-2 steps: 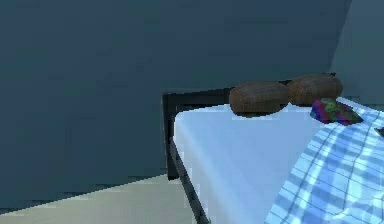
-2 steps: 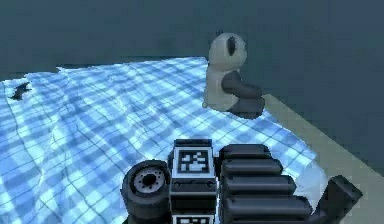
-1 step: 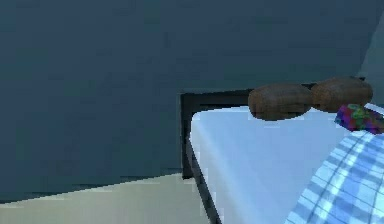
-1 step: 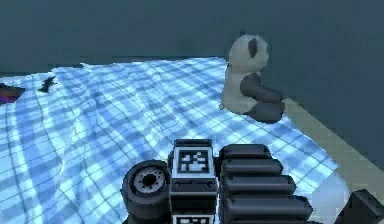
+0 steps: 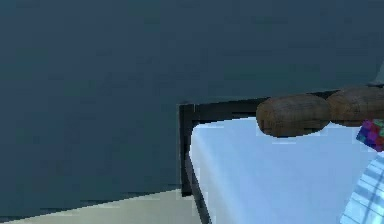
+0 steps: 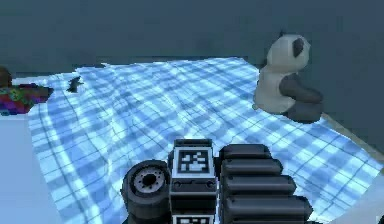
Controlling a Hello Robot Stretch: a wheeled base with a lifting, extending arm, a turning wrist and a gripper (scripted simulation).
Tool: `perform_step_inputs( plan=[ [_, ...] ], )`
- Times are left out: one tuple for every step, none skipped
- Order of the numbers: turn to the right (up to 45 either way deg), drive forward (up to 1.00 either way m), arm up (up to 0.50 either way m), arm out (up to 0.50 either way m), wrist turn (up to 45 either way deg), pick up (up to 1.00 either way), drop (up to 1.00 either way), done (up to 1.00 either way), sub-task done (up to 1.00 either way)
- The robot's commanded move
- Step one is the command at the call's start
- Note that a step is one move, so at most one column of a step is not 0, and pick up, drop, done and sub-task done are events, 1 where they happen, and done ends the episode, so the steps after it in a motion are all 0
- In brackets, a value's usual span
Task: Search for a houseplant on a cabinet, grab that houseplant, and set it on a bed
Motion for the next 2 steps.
perform_step_inputs(
  plan=[
    [-30.0, 0.0, 0.0, 0.0, 0.0, 0.0, 0.0, 0.0, 0.0],
    [0.0, 0.0, 0.0, 0.48, 0.0, 0.0, 0.0, 0.0, 0.0]
  ],
)
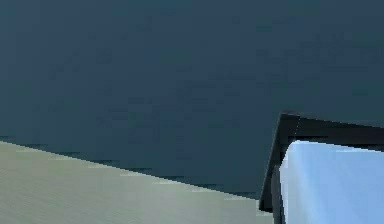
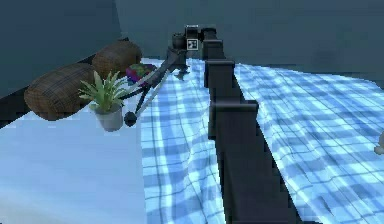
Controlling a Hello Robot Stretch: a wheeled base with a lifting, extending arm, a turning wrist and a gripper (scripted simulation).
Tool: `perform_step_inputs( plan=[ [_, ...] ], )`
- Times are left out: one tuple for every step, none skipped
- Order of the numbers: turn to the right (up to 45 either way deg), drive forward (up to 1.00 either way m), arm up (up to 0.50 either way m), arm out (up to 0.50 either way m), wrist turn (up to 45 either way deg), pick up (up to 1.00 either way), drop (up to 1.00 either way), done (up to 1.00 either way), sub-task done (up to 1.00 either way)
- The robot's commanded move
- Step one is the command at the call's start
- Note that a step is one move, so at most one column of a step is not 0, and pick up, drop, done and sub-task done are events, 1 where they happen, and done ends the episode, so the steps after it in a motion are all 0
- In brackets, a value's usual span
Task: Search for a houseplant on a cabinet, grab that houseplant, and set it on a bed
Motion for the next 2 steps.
perform_step_inputs(
  plan=[
    [0.0, 0.0, 0.0, 0.0, 45.0, 0.0, 0.0, 0.0, 0.0],
    [0.0, 0.0, 0.0, 0.0, 45.0, 0.0, 0.0, 0.0, 0.0]
  ],
)
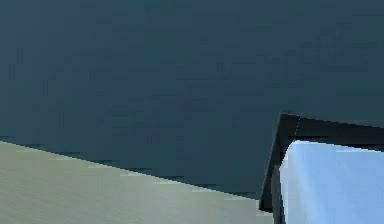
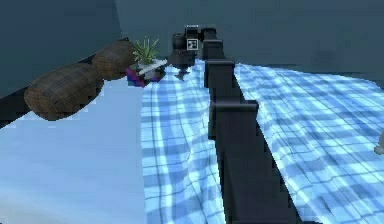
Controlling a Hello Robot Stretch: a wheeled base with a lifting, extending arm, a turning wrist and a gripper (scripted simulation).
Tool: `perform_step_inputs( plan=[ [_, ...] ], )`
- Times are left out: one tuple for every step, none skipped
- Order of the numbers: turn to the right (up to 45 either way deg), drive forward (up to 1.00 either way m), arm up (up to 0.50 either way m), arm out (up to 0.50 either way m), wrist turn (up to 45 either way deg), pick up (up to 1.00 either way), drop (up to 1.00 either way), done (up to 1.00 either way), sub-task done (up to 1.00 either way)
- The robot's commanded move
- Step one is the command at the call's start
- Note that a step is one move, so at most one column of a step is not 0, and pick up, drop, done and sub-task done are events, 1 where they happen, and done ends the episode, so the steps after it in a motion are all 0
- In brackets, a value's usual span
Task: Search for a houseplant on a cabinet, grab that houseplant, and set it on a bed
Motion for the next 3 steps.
perform_step_inputs(
  plan=[
    [0.0, 0.0, 0.0, 0.0, 45.0, 0.0, 0.0, 0.0, 0.0],
    [0.0, 0.0, 0.0, 0.0, 33.0, 0.0, 0.0, 0.0, 0.0],
    [0.0, 0.0, -0.04, 0.0, 0.0, 0.0, 0.0, 0.0, 0.0]
  ],
)
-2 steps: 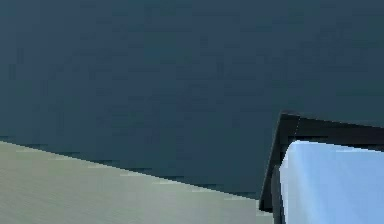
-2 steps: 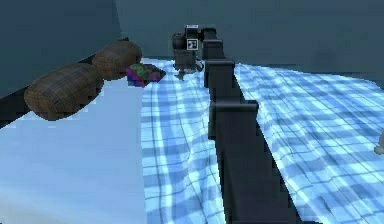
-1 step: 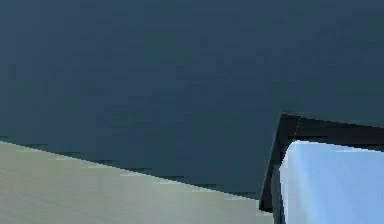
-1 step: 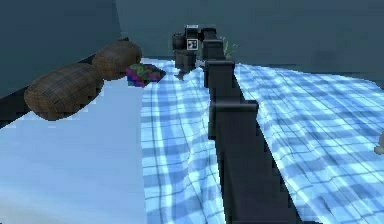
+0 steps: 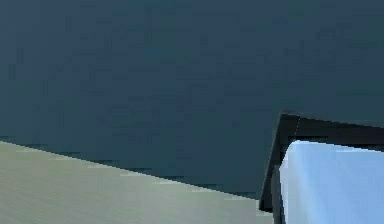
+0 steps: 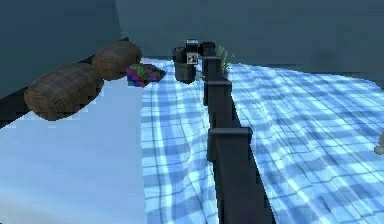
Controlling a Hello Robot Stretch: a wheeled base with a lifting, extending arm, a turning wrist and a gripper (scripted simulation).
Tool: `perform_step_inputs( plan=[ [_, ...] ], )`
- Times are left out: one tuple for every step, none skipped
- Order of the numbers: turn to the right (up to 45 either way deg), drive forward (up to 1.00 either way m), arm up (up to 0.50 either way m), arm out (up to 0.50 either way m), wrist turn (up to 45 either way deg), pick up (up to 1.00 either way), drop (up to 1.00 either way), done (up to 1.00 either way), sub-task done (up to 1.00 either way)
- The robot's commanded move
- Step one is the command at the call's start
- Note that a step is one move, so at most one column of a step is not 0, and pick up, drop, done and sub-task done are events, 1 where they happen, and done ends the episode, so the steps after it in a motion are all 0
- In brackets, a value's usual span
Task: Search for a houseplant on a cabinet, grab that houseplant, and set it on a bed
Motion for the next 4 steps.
perform_step_inputs(
  plan=[
    [0.0, 0.0, -0.32, 0.0, 0.0, 0.0, 0.0, 0.0, 0.0],
    [0.0, 0.0, 0.0, 0.0, 0.0, 0.0, 1.0, 0.0, 0.0],
    [0.0, 0.0, 0.04, 0.0, 0.0, 0.0, 0.0, 0.0, 0.0],
    [0.0, 0.0, 0.0, -0.08, 0.0, 0.0, 0.0, 0.0, 0.0]
  ],
)
